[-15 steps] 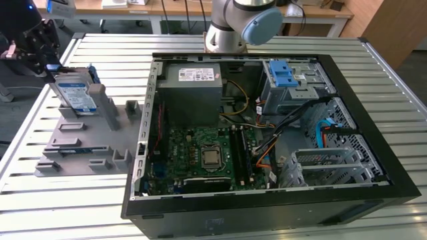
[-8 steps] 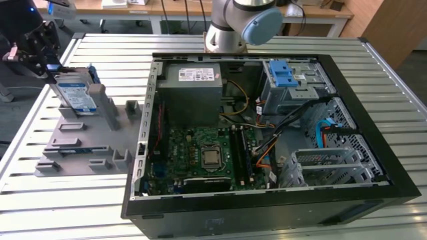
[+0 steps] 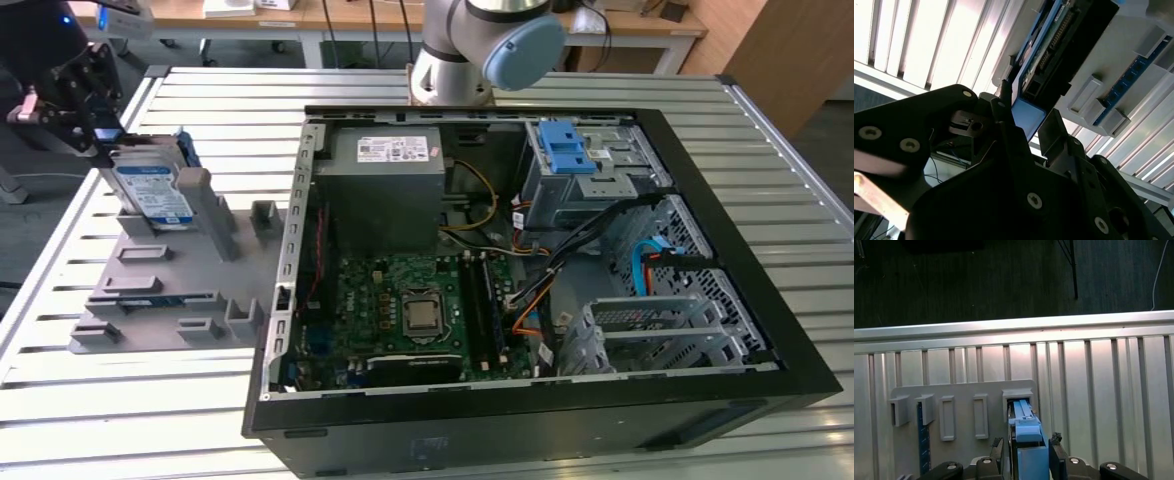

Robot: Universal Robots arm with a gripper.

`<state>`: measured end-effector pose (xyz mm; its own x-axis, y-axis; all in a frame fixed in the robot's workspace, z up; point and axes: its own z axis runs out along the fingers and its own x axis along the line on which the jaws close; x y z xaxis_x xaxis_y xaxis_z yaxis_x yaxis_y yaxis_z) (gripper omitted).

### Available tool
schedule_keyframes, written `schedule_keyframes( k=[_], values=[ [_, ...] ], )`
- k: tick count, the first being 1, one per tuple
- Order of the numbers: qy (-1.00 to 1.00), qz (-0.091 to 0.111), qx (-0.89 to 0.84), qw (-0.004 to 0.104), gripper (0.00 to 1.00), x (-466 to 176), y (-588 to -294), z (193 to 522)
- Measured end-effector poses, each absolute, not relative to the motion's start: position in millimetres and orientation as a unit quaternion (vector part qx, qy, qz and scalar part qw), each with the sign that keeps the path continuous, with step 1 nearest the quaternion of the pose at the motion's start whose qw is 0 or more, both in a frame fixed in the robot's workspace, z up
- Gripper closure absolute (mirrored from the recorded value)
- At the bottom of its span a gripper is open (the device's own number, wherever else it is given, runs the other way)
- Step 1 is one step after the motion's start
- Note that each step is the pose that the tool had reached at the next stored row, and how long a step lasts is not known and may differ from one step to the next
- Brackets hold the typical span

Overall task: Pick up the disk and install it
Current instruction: 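Pick up the disk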

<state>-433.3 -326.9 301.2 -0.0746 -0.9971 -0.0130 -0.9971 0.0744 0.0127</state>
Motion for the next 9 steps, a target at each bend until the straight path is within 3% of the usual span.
schedule_keyframes(
  k=[9],
  values=[
    [0.733, 0.008, -0.680, 0.000, 0.52, -433.3, -325.6, 298.0]
  ],
)
